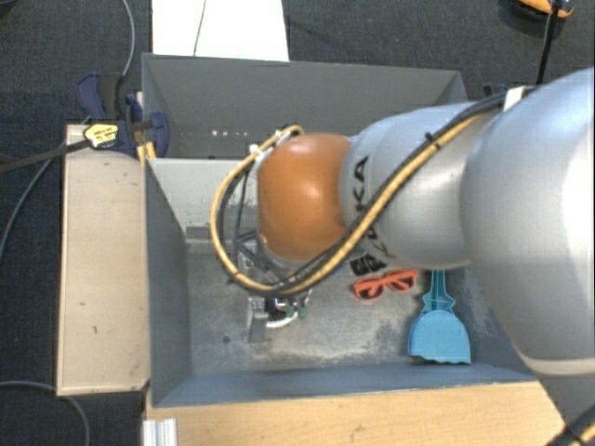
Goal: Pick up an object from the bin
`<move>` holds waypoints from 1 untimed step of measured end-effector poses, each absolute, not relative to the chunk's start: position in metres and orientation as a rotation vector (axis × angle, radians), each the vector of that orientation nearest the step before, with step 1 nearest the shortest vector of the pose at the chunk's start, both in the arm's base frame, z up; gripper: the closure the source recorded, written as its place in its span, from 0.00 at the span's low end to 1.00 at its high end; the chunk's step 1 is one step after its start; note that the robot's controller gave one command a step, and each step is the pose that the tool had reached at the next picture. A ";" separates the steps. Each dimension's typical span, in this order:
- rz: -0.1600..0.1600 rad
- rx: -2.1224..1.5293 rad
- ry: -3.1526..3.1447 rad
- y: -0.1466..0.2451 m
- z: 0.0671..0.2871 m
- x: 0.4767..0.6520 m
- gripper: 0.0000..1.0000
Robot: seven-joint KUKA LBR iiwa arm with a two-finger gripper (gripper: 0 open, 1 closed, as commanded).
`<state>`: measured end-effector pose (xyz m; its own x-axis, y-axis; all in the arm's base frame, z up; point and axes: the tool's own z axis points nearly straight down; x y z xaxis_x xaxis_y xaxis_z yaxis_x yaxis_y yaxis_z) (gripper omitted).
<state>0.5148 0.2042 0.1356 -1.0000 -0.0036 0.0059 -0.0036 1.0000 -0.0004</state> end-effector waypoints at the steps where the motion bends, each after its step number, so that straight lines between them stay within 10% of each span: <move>1: -0.002 -0.003 -3.143 0.203 0.140 0.517 0.00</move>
Offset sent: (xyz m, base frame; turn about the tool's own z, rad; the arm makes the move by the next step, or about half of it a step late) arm -0.0005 -0.0833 0.0075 -0.0333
